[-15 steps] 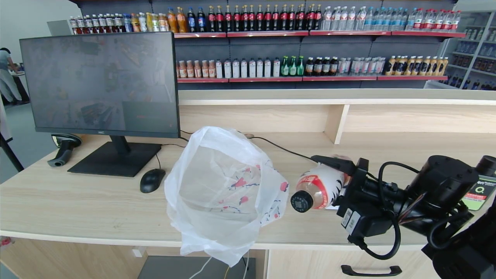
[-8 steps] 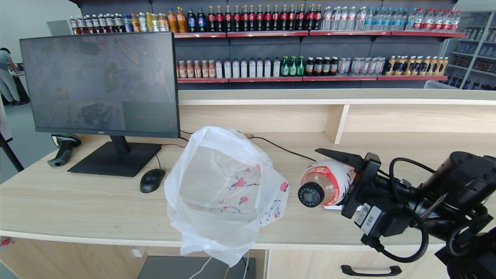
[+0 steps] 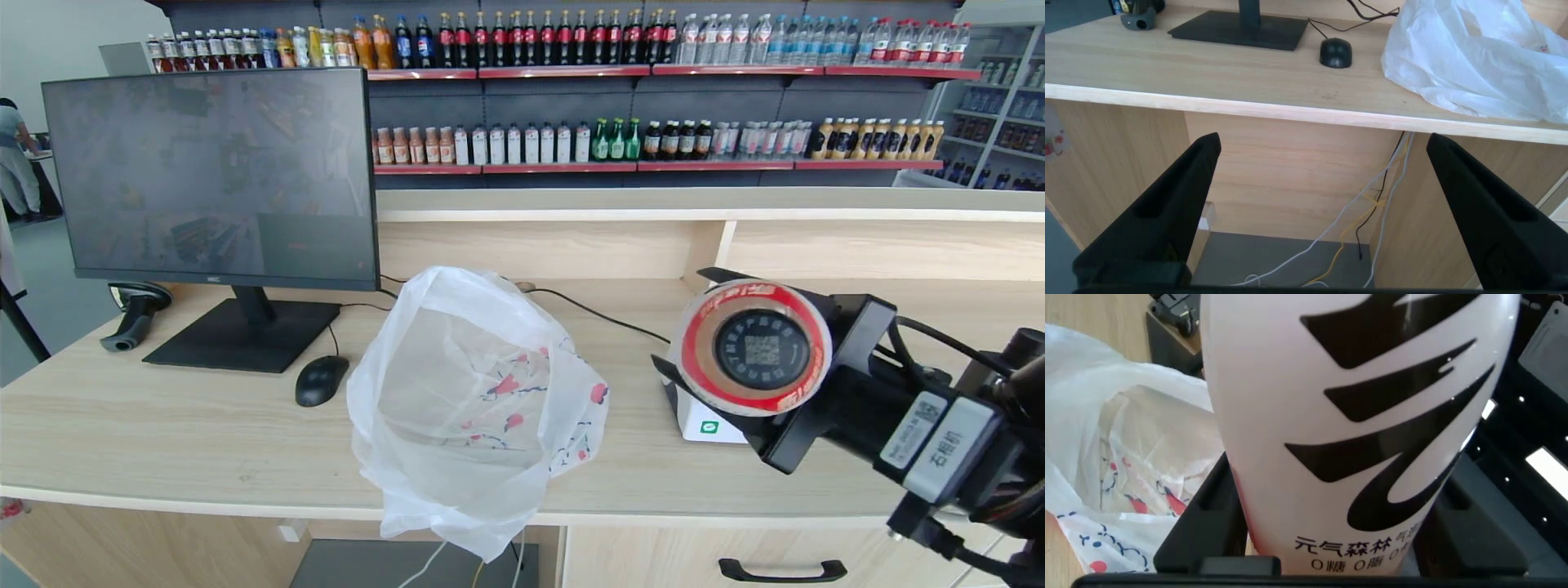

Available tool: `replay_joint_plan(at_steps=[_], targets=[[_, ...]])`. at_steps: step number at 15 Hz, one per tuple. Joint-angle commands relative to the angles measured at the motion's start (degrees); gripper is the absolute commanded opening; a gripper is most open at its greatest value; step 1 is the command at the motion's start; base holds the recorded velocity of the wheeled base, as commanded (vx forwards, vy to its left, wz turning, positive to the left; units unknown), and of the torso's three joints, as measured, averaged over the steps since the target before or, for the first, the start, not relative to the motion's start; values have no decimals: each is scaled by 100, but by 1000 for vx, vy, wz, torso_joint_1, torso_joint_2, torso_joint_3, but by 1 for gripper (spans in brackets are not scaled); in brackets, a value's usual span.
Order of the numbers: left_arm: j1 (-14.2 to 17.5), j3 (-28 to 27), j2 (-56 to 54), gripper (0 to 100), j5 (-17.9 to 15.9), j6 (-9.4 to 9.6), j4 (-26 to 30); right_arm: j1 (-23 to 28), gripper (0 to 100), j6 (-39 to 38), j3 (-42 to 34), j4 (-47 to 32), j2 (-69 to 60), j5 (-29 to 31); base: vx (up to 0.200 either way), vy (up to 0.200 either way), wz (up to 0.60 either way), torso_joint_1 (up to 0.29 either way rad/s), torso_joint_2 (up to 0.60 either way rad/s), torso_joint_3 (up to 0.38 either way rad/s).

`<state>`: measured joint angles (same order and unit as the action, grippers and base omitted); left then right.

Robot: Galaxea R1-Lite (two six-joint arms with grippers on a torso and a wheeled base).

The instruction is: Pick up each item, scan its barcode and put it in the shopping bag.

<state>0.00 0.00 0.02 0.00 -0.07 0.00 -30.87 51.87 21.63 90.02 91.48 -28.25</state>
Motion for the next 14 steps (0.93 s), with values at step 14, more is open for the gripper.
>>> replay_joint_plan(at_steps=[14], targets=[[0, 0, -2, 100, 0, -1, 0, -991, 0, -4704, -1169, -2, -1115, 3853, 0, 0, 0, 0, 0, 0]])
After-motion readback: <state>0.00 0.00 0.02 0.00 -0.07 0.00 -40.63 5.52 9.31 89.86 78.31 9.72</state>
